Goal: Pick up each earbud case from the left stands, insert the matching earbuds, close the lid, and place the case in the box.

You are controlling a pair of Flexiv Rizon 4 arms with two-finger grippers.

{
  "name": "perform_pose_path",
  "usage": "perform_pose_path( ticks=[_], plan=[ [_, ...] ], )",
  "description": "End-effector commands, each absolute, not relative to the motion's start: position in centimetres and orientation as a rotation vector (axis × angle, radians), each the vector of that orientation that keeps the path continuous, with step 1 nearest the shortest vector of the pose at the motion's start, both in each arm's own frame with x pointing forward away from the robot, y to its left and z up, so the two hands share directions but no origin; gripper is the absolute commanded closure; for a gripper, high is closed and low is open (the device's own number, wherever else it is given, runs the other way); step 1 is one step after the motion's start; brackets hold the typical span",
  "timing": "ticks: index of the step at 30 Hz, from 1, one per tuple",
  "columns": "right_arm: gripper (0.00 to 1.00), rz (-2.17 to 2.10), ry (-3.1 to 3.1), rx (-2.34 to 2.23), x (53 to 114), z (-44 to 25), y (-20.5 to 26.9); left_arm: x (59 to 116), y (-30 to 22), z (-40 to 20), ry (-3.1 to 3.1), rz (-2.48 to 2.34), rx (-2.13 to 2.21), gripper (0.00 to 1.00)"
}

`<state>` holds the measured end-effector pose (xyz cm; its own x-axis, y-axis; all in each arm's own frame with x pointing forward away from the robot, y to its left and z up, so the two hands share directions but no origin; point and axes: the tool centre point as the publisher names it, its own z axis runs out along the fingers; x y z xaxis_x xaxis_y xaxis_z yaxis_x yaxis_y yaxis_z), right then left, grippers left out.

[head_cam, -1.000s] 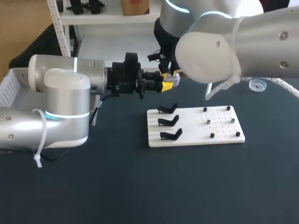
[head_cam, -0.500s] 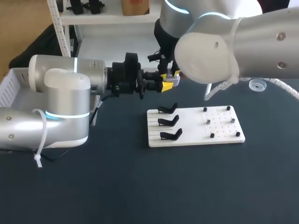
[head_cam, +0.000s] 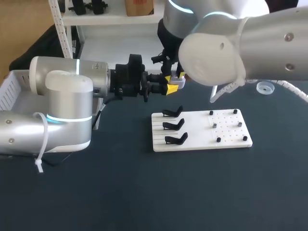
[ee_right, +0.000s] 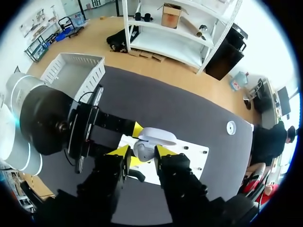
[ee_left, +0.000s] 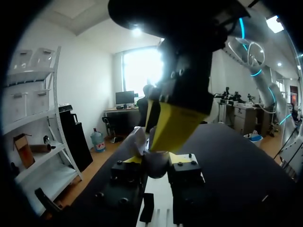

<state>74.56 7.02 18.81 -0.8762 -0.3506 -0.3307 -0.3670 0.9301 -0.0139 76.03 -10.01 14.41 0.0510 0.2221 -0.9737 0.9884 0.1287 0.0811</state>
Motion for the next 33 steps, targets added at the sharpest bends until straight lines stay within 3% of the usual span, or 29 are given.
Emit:
perform_pose_path(
  ticks=[1, 10, 19, 33],
  plan=[
    [0.69, 0.065, 2.756, -0.528, 74.3, 19.1, 6.9, 76.0, -10.0, 14.4, 1.378, -0.943, 1.290, 1.00],
    [0.68, 0.063, 2.728, -0.506, 74.0, 20.6, 6.4, 76.0, -10.0, 14.4, 1.378, -0.943, 1.290, 1.00],
    [0.67, 0.069, 2.678, -0.393, 79.2, 21.9, 6.1, 76.0, -10.0, 14.4, 1.378, -0.943, 1.290, 1.00],
    [0.68, 0.080, 2.769, -0.221, 82.3, 17.6, 4.2, 76.0, -10.0, 14.4, 1.378, -0.943, 1.290, 1.00]
  ],
)
